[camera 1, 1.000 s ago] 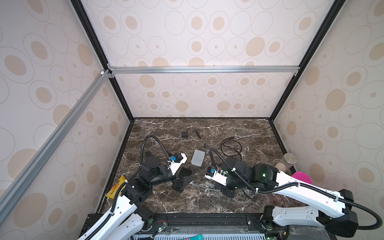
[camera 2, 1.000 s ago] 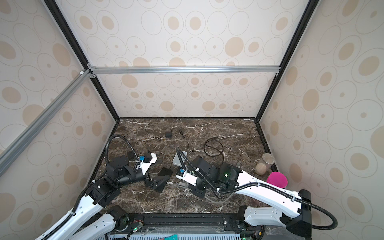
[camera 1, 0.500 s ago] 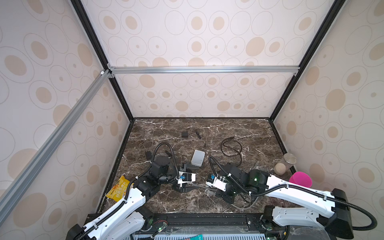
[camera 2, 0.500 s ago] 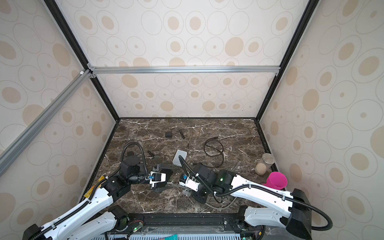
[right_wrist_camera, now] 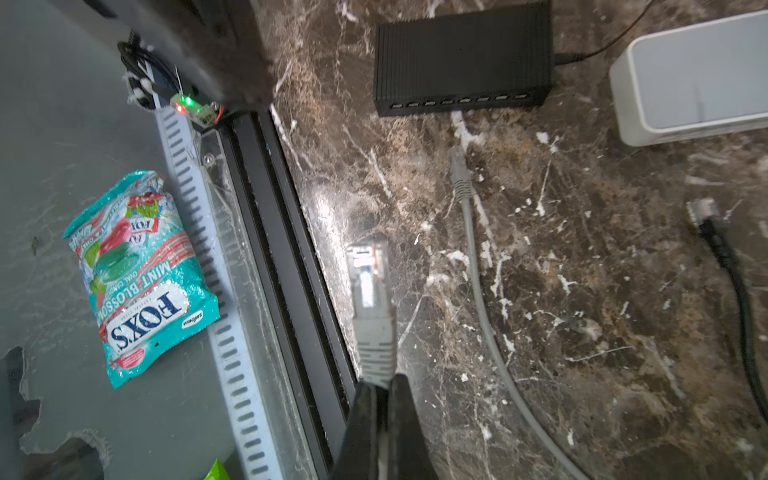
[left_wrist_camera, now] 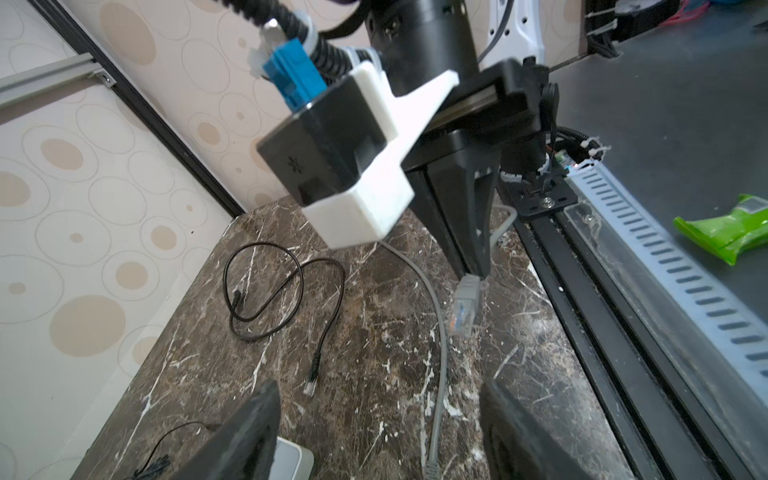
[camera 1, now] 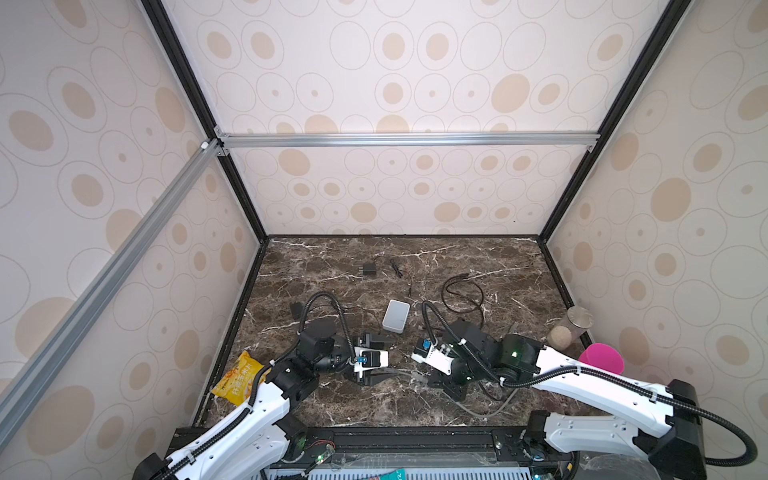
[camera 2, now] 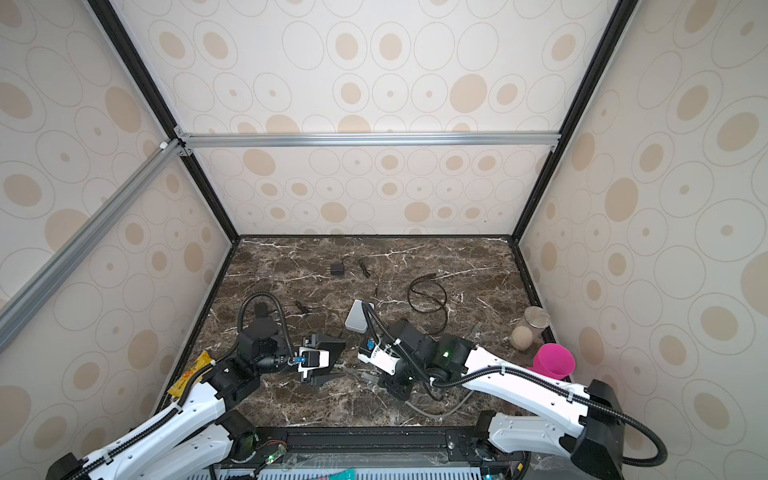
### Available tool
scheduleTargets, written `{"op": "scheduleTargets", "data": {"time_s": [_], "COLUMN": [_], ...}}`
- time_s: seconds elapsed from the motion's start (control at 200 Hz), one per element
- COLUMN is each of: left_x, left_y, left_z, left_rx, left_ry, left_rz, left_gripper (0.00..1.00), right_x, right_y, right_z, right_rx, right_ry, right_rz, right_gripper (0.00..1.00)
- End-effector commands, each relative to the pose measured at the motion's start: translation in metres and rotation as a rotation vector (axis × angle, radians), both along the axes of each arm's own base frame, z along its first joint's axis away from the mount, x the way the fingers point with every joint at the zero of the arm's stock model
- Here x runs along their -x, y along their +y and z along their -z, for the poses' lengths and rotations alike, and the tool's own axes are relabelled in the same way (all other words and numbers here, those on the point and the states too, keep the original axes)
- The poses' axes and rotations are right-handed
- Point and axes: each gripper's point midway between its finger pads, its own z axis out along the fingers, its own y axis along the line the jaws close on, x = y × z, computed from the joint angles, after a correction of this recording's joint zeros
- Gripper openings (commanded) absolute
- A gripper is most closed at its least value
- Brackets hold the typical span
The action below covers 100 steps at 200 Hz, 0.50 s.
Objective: Insert the plug into the switch port
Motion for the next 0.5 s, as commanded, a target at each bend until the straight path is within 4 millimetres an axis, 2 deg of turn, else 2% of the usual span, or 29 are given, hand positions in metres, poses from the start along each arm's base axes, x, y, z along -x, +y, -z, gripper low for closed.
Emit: {"op": "scheduleTargets", "data": {"time_s": [0.0,0.145,0.315,0.495], "left_x": [0.009,0.006,0.004,0.006], "left_y": [-0.004,-0.001,0.0,-0.003], "left_z": [-0.019,0.001,0.02,0.022], "left_rx": [0.052,0.025,-0.05,-0.063], "left_ry": [0.001,0.012,0.046,0.055], "left_rz": [0.054,0.019,0.016,0.042], "left_gripper": [0.75,0.78,0.71,0.69], "right_x": [-0.003,-0.005,0.0,0.001], "right_y": [-0.004,-0.006,-0.001,0.001], "right_z": [-0.006,-0.006,-0.003,-0.001], "right_rx": [-0.073,-0.097,-0.096,-0.103], "right_ry": [-0.021,-0.05,-0.007,0.0], "right_rz": [0.039,0.051,0.002,-0.01], "right_gripper": [0.0,0.0,0.0,0.0]}}
